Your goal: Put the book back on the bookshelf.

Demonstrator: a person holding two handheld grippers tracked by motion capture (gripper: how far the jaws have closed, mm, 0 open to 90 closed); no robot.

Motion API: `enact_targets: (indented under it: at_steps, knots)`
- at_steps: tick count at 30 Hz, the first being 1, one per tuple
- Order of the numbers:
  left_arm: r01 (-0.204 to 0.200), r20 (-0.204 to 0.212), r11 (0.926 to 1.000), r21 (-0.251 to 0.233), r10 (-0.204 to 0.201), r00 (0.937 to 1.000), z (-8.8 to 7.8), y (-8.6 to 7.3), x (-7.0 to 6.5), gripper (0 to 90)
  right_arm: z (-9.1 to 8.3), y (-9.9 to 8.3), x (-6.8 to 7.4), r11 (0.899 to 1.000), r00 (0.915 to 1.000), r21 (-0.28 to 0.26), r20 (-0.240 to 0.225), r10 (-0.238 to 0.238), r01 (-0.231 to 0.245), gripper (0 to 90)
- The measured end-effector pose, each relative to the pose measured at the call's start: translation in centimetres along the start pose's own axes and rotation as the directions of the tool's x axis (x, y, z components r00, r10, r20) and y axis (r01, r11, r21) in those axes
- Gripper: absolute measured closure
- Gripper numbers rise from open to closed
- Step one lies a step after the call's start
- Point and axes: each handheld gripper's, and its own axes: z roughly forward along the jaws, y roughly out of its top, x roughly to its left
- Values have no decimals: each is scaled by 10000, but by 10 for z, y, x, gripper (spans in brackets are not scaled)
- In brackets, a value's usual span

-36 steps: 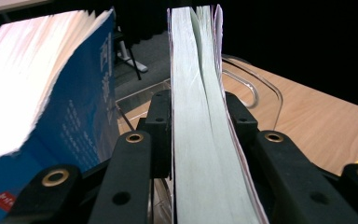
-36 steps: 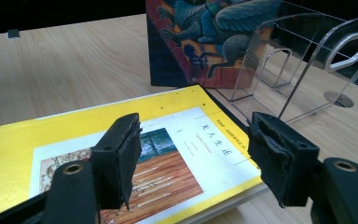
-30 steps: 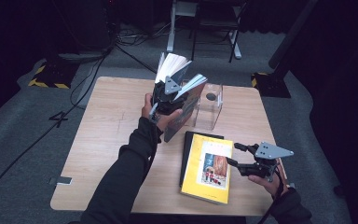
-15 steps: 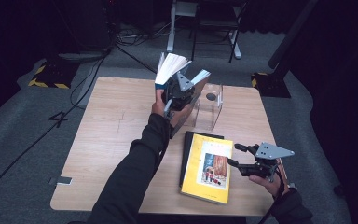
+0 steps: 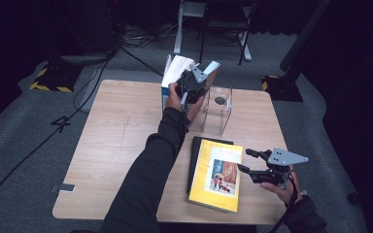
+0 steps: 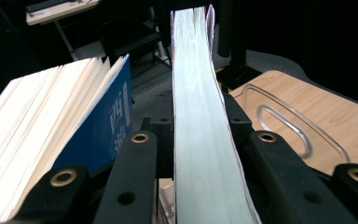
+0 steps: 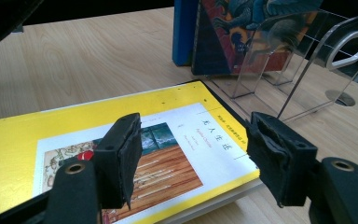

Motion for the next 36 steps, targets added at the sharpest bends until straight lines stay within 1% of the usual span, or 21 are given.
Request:
enact_targets:
  at_steps: [6,10,13,18,19,22,27,30,31,33,35,36]
  knots:
    - [299,-340,9995,115,-295,9990,8,-3,0,728,0,0,0,10000,10000,-18,-25,-22,22,361]
    - [643,-440,9978,153,-636,9970,10,-7,3,727,0,0,2,9999,9999,-1,-98,-105,105,361]
    - [627,-518,9978,205,-615,9968,9,-7,6,725,1,0,1,9999,9999,29,-77,-99,99,361]
    - [859,-774,9961,219,-839,9935,8,-8,11,715,1,0,0,10000,9999,12,115,-13,13,356]
    - [853,-812,9961,220,-832,9932,8,-8,11,712,1,0,0,10000,9999,29,113,4,-4,356]
    - [675,-954,9973,297,-644,9934,7,-8,10,701,1,-1,0,10000,9999,61,128,-2,1,356]
    - [663,-1096,9973,317,-624,9920,6,-8,10,685,2,-1,0,9999,10000,133,63,-34,33,355]
    - [618,-1092,9977,285,-584,9923,3,-8,11,662,2,-2,0,9998,10000,181,76,-31,30,355]
    - [566,-1100,9980,291,-531,9925,2,-8,11,656,2,-2,0,9998,10000,181,77,-27,25,355]
    - [337,-1156,9990,299,-301,9928,0,-8,10,636,2,-2,0,9998,10000,179,59,-18,17,355]
    - [207,-1129,9993,322,-169,9935,-4,-9,10,625,3,-2,0,9998,10000,207,40,-17,16,355]
    - [203,-1083,9993,298,-170,9940,-5,-9,11,620,3,-2,1,9998,10000,221,21,-26,25,355]
